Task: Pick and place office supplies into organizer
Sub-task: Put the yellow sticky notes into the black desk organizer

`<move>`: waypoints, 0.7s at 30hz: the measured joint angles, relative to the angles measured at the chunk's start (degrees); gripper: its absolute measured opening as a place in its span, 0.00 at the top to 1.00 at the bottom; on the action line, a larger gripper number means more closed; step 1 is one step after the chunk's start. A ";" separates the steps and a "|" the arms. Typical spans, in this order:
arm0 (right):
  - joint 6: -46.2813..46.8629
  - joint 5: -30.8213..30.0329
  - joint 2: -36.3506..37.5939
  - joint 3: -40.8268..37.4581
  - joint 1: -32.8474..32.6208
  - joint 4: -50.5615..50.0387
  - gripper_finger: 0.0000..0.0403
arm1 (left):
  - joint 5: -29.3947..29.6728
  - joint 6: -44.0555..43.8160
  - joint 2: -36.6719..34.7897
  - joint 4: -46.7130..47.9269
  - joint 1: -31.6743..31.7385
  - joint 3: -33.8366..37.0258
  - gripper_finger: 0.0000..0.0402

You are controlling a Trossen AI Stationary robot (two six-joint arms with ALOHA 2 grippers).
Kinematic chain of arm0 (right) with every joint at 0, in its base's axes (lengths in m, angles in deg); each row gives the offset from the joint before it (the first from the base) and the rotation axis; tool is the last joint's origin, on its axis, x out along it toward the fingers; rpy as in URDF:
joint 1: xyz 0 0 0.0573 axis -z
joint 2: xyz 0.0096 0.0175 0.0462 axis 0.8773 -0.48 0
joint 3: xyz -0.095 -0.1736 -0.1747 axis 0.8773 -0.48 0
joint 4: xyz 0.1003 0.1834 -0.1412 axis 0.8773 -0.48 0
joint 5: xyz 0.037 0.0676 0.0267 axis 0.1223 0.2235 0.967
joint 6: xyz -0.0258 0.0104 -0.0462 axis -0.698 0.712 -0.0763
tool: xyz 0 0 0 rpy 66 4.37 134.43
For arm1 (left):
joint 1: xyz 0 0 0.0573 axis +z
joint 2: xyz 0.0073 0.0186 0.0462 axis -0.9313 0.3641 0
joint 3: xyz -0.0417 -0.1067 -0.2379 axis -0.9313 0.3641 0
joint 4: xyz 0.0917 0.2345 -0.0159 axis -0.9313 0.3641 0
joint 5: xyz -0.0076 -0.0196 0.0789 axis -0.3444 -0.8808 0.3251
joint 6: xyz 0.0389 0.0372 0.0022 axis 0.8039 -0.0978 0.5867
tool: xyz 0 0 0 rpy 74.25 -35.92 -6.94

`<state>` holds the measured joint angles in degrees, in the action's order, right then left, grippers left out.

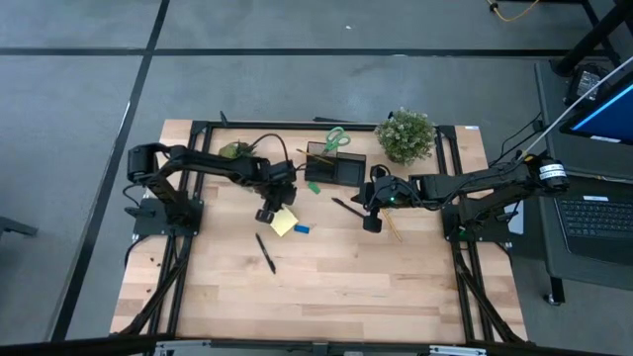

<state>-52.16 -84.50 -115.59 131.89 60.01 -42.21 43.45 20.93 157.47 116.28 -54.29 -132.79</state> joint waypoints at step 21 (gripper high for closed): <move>0.07 0.04 0.00 0.00 0.00 -0.02 0.98 | -13.58 -19.39 -0.11 8.57 3.93 -5.42 0.69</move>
<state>-52.10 -84.46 -115.59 131.89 60.01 -42.23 29.87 1.54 157.36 124.85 -50.36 -138.21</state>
